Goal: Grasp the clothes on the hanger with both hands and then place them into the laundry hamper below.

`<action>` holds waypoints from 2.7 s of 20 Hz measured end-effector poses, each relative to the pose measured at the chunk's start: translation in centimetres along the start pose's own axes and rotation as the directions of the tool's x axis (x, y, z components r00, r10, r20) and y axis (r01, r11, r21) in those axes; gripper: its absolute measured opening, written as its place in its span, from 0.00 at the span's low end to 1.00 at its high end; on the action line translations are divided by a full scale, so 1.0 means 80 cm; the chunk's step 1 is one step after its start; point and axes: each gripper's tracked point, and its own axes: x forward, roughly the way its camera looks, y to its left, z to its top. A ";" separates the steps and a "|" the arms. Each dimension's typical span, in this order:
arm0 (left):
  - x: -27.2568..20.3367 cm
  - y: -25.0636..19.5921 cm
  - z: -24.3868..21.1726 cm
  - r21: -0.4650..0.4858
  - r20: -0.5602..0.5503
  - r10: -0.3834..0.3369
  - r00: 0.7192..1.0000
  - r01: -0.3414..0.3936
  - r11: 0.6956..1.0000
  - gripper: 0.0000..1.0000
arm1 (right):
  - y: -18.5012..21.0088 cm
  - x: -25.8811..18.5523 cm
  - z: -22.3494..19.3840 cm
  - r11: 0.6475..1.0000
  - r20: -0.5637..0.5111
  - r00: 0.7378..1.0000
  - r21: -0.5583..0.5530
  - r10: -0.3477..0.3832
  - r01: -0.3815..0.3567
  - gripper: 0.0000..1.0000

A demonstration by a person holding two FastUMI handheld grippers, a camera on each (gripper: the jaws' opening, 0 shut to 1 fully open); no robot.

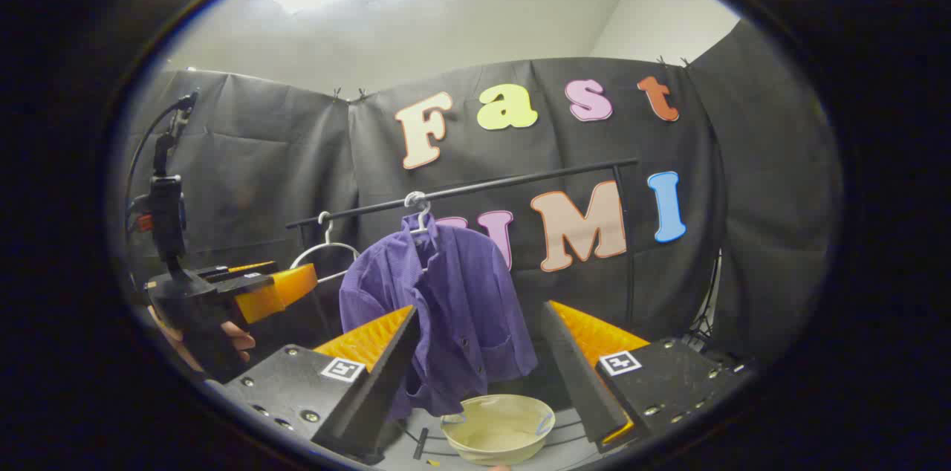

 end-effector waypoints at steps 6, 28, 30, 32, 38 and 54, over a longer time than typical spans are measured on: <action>0.003 -0.001 -0.007 0.009 -0.013 -0.011 1.000 0.011 1.000 0.95 | 0.005 0.011 -0.004 1.000 0.008 1.000 0.002 0.001 -0.001 0.99; 0.230 -0.078 -0.226 0.062 -0.126 -0.028 0.992 0.036 0.997 0.99 | -0.047 0.215 -0.117 0.986 -0.183 0.973 -0.106 -0.143 0.125 1.00; 0.242 -0.071 -0.241 0.070 -0.165 -0.024 0.986 0.036 0.997 0.96 | -0.038 0.244 -0.135 0.991 -0.206 0.972 -0.094 -0.112 0.094 0.99; 0.248 -0.062 -0.241 0.054 -0.159 -0.059 0.985 0.068 0.996 0.89 | -0.018 0.278 -0.150 0.997 -0.219 0.974 -0.069 -0.055 0.041 0.99; 0.266 -0.020 -0.243 0.084 -0.151 -0.111 0.982 0.125 0.989 0.41 | 0.050 0.357 -0.200 0.994 -0.256 0.963 -0.042 0.083 -0.097 0.99; 0.255 -0.032 -0.225 0.102 -0.218 -0.342 0.914 0.370 0.923 0.00 | 0.079 0.476 -0.204 0.996 -0.259 0.964 0.079 0.054 -0.035 0.54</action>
